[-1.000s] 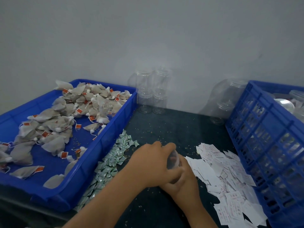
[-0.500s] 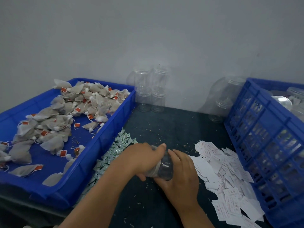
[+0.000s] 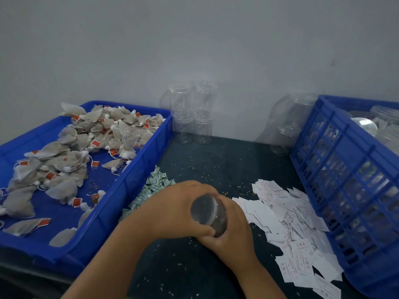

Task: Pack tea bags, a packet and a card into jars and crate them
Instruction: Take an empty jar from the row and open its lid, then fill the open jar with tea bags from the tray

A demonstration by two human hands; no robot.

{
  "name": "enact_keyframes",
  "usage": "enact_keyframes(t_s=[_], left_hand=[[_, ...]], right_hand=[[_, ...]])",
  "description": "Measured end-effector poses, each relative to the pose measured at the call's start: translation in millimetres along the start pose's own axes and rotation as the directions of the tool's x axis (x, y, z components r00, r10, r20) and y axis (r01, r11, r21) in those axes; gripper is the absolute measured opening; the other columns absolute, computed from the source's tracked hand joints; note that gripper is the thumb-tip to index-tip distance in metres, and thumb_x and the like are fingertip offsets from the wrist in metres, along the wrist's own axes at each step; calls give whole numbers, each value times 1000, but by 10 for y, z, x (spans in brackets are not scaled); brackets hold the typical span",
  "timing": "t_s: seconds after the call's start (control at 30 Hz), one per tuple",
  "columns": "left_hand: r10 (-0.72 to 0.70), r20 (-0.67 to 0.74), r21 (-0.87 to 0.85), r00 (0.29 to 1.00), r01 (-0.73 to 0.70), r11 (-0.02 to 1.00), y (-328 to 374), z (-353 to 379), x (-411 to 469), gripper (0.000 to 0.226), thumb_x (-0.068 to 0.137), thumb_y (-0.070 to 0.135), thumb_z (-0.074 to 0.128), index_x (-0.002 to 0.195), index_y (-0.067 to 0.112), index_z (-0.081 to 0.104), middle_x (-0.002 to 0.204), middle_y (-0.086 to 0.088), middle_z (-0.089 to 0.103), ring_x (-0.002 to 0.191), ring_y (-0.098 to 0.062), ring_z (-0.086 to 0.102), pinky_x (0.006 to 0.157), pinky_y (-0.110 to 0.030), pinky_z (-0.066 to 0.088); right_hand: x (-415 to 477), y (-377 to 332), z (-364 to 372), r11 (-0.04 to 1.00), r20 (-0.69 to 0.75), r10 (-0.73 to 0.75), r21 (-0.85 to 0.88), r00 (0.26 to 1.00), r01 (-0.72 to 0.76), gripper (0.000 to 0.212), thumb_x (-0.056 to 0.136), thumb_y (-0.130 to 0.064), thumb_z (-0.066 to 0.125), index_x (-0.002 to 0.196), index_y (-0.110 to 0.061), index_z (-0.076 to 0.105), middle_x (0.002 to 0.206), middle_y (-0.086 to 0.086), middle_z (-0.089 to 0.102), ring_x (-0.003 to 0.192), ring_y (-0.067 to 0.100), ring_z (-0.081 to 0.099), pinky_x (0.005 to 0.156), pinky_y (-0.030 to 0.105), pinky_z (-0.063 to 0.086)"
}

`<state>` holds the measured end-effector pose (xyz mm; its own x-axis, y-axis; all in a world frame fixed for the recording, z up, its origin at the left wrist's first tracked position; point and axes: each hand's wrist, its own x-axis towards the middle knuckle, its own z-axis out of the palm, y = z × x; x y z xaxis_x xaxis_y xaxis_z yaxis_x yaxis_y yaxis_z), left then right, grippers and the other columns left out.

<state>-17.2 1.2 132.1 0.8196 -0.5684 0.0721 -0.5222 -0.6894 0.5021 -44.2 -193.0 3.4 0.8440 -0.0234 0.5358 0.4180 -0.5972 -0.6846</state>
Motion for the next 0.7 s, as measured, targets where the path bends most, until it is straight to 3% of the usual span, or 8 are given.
enact_keyframes(t_s=[0.1, 0.2, 0.3, 0.37, 0.4, 0.47, 0.53, 0.7], left_hand=[[-151, -209, -54, 966, 143, 988, 58, 56, 21, 57, 67, 75, 71, 117, 54, 53, 99, 27, 68, 91, 7, 64, 81, -25, 57], [-317, -301, -147, 899, 285, 947, 72, 196, 60, 47, 72, 80, 58, 106, 48, 52, 85, 22, 68, 76, 4, 65, 68, -25, 56], [-410, -257, -180, 875, 373, 910, 35, 290, 60, 38, 80, 73, 54, 100, 41, 52, 83, 12, 71, 68, -3, 67, 61, -27, 55], [-444, -169, -236, 880, 401, 885, -37, 249, 126, 34, 85, 52, 61, 108, 29, 52, 96, -4, 74, 75, -18, 73, 72, -40, 63], [-534, -116, -444, 837, 437, 782, -89, 198, 173, 36, 86, 42, 61, 113, 18, 54, 101, -15, 74, 81, -29, 75, 79, -47, 64], [-670, 63, -835, 740, 406, 370, -237, 154, 247, 32, 91, 28, 60, 116, 10, 58, 107, -23, 72, 88, -38, 77, 77, -50, 65], [-612, 116, -917, 782, 321, 236, -347, 253, 247, 25, 96, 20, 61, 121, 18, 60, 116, -17, 70, 92, -32, 78, 73, -40, 65], [-569, -109, -619, 815, 392, 681, -599, 767, 145, 37, 91, 10, 69, 114, 37, 61, 110, 12, 71, 89, -3, 73, 77, -34, 65]], right_hand=[[77, 16, 27, 990, -134, -103, -107, 986, 89, 82, 78, -65, 83, 144, -27, 53, 135, -10, 66, 122, 11, 61, 107, 16, 44], [107, 40, 66, 958, -227, -219, -236, 949, 165, 77, 96, -74, 66, 145, -16, 53, 136, 4, 66, 126, 25, 65, 108, 34, 52], [95, 72, 62, 931, -225, -271, -309, 936, 195, 78, 94, -68, 75, 146, -13, 53, 138, 10, 66, 128, 31, 64, 109, 42, 54], [88, 100, 34, 926, -269, -252, -347, 930, 150, 81, 88, -58, 85, 145, -12, 52, 138, 13, 65, 128, 34, 63, 112, 44, 52], [84, 114, 13, 943, -309, -194, -319, 931, 91, 86, 81, -53, 91, 144, -11, 51, 138, 12, 65, 126, 33, 62, 111, 46, 52], [62, 100, -47, 992, -344, 28, -106, 939, -69, 96, 67, -48, 99, 145, -21, 51, 140, -2, 63, 125, 24, 63, 102, 49, 58], [33, 51, -88, 966, -245, 239, 157, 940, -205, 96, 59, -59, 95, 143, -43, 51, 142, -24, 61, 129, 7, 62, 102, 40, 58], [55, 29, -110, 922, -67, 258, 314, 964, -225, 87, 59, -61, 93, 132, -68, 47, 137, -31, 62, 128, -2, 63, 99, 26, 55]])
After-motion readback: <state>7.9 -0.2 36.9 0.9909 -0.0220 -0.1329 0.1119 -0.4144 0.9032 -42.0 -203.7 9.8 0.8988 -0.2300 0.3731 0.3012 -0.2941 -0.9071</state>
